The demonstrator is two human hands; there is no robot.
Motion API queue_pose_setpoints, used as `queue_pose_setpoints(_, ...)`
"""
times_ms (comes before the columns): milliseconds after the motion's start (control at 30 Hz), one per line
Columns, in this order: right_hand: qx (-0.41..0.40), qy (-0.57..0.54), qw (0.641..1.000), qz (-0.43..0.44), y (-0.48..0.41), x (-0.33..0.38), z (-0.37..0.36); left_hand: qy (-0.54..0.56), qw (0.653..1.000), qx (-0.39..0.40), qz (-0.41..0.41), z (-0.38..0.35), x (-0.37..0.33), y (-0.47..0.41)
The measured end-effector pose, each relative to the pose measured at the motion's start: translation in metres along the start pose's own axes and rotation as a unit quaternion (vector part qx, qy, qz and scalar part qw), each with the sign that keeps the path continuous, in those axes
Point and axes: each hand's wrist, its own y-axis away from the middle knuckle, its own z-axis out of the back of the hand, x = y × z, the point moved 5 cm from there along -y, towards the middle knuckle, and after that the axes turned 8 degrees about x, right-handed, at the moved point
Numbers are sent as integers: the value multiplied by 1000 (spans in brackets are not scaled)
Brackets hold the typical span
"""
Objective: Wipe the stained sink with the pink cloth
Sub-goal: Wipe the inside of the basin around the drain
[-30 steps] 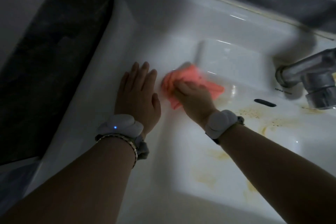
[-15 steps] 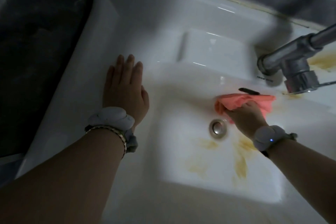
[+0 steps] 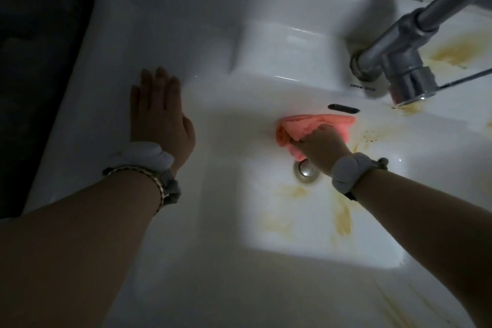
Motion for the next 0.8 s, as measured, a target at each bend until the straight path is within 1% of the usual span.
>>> queue_pose_setpoints(33, 38, -97, 995, -6, -8, 3, -5, 1, 1000, -1, -1, 0, 1, 0)
queue_pose_setpoints(67, 30, -265, 963, -32, -16, 8, 2, -1, 1000, -4, -4, 0, 1, 0)
queue_pose_setpoints(100, -4, -432, 901, -40, -27, 15, 8, -1, 1000, -7, -7, -1, 0, -1)
queue_pose_setpoints(133, -32, -551, 831, -70, -39, 24, 11, -3, 1000, -10, -8, -2, 0, -1)
queue_pose_setpoints(167, -59, -582, 809, -58, -51, 39, 7, -4, 1000, -12, -10, -2, 1, -1)
queue_pose_setpoints(200, -76, -582, 808, -52, -60, 51, 8, -1, 1000, -13, -11, -2, 2, -1)
queue_pose_setpoints(233, -68, -568, 818, -56, -72, 60, 11, 0, 1000, -16, -11, -2, 2, -1)
queue_pose_setpoints(267, -69, -565, 821, -42, -80, 66, 10, -2, 1000, -17, -10, -2, 1, -3)
queue_pose_setpoints(300, -93, -512, 853, -28, -81, 68, 7, -3, 1000, -14, -9, -3, 1, -3)
queue_pose_setpoints(333, -98, -485, 869, -28, -74, 70, 2, -1, 1000, -10, -9, -3, 1, -2)
queue_pose_setpoints(400, -96, -499, 860, -41, -47, 74, -14, 2, 1000, -5, -6, -3, 3, -2)
queue_pose_setpoints(433, -66, -503, 861, -31, -30, 83, -26, 2, 1000, -1, -5, -2, 3, -2)
queue_pose_setpoints(467, -35, -477, 878, 3, -11, 96, -39, 2, 1000, 2, -6, -2, 2, -1)
queue_pose_setpoints(500, 5, -427, 902, 62, 6, 110, -54, 4, 1000, 5, -6, -2, 2, -2)
queue_pose_setpoints(533, 42, -385, 911, 140, 22, 123, -66, 6, 1000, 6, -5, -2, 2, -1)
queue_pose_setpoints(567, 49, -366, 906, 208, 31, 127, -72, 6, 1000, 5, -6, -3, 3, -1)
queue_pose_setpoints(600, 15, -424, 877, 225, 31, 121, -65, 6, 1000, 2, -9, -3, 3, -1)
queue_pose_setpoints(633, -24, -548, 808, 213, 25, 108, -60, 4, 1000, -2, -11, -4, 3, -1)
queue_pose_setpoints(667, -49, -650, 743, 155, 19, 85, -56, 2, 1000, -6, -12, -4, 3, -2)
queue_pose_setpoints(700, -75, -662, 740, 92, 7, 69, -53, -1, 1000, -9, -13, -5, 3, -2)
queue_pose_setpoints(733, -95, -571, 815, 38, -6, 61, -49, -3, 1000, -9, -13, -5, 3, -2)
queue_pose_setpoints(767, -77, -484, 871, -7, -19, 56, -54, -5, 1000, -8, -11, -6, 3, -2)
queue_pose_setpoints(800, -88, -432, 891, -108, -23, 48, -54, -4, 1000, -4, -9, -7, 3, -2)
